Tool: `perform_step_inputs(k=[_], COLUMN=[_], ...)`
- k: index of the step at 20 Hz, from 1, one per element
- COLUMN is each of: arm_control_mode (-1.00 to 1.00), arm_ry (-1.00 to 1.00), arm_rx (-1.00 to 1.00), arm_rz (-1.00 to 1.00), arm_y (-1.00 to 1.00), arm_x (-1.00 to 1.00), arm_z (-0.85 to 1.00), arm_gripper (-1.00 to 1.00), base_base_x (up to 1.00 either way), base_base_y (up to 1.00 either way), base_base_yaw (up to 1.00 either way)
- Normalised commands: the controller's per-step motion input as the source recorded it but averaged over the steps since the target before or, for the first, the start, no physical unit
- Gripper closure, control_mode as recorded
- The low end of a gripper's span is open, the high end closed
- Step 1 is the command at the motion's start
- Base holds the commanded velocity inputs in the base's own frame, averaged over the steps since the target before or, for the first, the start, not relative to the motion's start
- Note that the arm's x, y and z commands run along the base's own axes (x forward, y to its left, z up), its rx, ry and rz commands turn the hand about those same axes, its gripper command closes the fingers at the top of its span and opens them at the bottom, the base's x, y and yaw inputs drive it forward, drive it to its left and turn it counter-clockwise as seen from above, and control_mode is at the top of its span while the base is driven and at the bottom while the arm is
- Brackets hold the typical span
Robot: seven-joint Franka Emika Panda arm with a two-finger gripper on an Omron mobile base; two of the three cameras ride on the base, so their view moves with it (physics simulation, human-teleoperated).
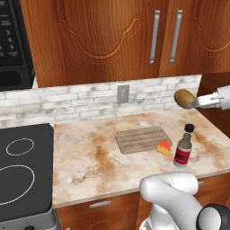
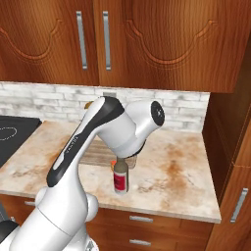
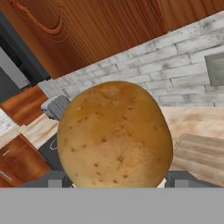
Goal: Retrieve the reheated potato from the microwave, then place the potato, cheese, and condiment on the cutting board.
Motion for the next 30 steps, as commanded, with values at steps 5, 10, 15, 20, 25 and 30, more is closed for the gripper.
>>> perform_step_inputs(k=[5, 10, 15, 20, 25, 30], arm_control_mode=[-1.00, -1.00, -1.00, -1.00, -1.00, -1.00], arm_ry=[0.00, 0.00, 0.00, 0.00, 0.00, 0.00], arm_rx=[0.00, 0.00, 0.00, 0.00, 0.00, -0.07], arm_rz=[0.00, 0.00, 0.00, 0.00, 0.00, -0.07], arm_y=[0.00, 0.00, 0.00, 0.00, 0.00, 0.25], arm_x=[0.00, 0.00, 0.00, 0.00, 0.00, 0.00], arm_z=[0.00, 0.00, 0.00, 0.00, 0.00, -0.06], arm_gripper=[1.00, 1.00, 1.00, 1.00, 1.00, 1.00], base_base_x=[0.00, 0.00, 0.00, 0.00, 0.00, 0.00], base_base_y=[0.00, 0.00, 0.00, 0.00, 0.00, 0.00], base_base_yaw=[0.00, 0.00, 0.00, 0.00, 0.00, 0.00])
